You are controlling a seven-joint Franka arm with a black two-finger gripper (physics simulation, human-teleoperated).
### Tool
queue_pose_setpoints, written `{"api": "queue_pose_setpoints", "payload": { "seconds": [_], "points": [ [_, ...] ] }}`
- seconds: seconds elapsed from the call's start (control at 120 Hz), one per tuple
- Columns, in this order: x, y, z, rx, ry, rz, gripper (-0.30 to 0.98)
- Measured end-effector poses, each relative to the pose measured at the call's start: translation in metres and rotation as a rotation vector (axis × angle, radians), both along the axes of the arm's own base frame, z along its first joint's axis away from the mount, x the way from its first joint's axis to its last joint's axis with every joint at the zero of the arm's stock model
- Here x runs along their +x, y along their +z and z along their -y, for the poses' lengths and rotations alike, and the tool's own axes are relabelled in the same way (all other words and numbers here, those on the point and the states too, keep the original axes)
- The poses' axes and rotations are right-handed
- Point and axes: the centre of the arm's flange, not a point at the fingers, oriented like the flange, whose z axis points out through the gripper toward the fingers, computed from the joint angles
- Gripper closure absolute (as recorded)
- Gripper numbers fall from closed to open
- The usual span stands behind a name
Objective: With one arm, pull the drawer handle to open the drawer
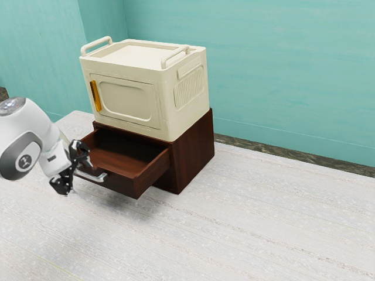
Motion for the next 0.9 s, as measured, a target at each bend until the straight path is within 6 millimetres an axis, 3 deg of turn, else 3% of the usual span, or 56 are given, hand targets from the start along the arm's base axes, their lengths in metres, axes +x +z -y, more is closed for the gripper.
{"api": "queue_pose_setpoints", "payload": {
  "seconds": [0.2, 0.333, 0.458, 0.542, 0.75, 0.9],
  "points": [
    [0.021, 0.076, -0.008, 0.002, 0.012, 0.056, 0.00],
    [0.040, 0.130, 0.013, 0.015, -0.016, 0.042, 0.00],
    [0.057, 0.204, 0.052, 0.016, -0.055, 0.048, 0.00],
    [0.054, 0.221, 0.064, 0.014, -0.041, 0.009, 0.00],
    [0.042, 0.254, 0.064, -0.010, 0.101, -0.088, 0.00],
    [0.028, 0.299, 0.087, 0.010, 0.212, -0.110, 0.00]
  ]
}}
